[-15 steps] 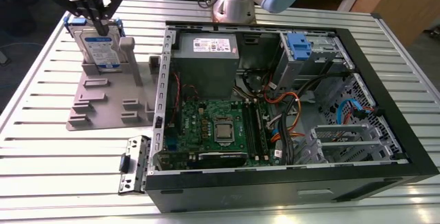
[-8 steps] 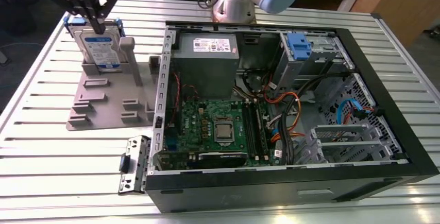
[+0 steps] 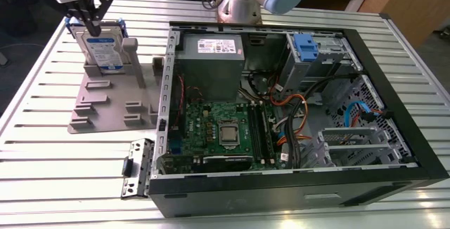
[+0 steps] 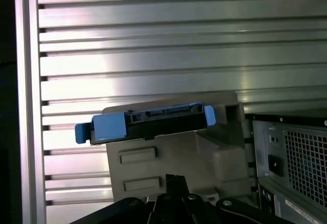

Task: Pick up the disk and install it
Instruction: 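Reach for the disk, then pick up the disk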

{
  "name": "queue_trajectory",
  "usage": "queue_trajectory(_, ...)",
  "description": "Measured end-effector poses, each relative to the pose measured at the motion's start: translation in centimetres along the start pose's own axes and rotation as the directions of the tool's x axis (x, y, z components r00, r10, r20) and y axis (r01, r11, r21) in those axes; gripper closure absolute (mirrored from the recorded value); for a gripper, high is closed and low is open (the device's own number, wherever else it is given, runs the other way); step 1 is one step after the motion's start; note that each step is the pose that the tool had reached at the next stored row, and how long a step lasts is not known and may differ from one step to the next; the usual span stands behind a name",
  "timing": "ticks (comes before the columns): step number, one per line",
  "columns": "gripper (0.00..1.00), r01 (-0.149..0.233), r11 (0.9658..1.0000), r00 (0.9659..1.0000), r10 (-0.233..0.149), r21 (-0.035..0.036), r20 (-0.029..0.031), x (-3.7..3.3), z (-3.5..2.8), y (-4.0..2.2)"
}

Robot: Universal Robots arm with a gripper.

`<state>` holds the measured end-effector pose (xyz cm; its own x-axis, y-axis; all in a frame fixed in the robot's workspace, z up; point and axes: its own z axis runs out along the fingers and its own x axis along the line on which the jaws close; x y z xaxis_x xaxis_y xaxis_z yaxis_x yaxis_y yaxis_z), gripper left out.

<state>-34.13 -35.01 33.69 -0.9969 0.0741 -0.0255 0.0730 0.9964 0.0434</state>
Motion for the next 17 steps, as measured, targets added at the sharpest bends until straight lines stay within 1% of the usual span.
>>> queue_trajectory(3,0.90,0.000,1.0000,1.0000,0.000,0.0002,-0.0003,0.15,0.23,0.05)
queue_trajectory(17,0.90,0.001,1.0000,1.0000,-0.001,0.0001,-0.0002,0.15,0.25,0.05)
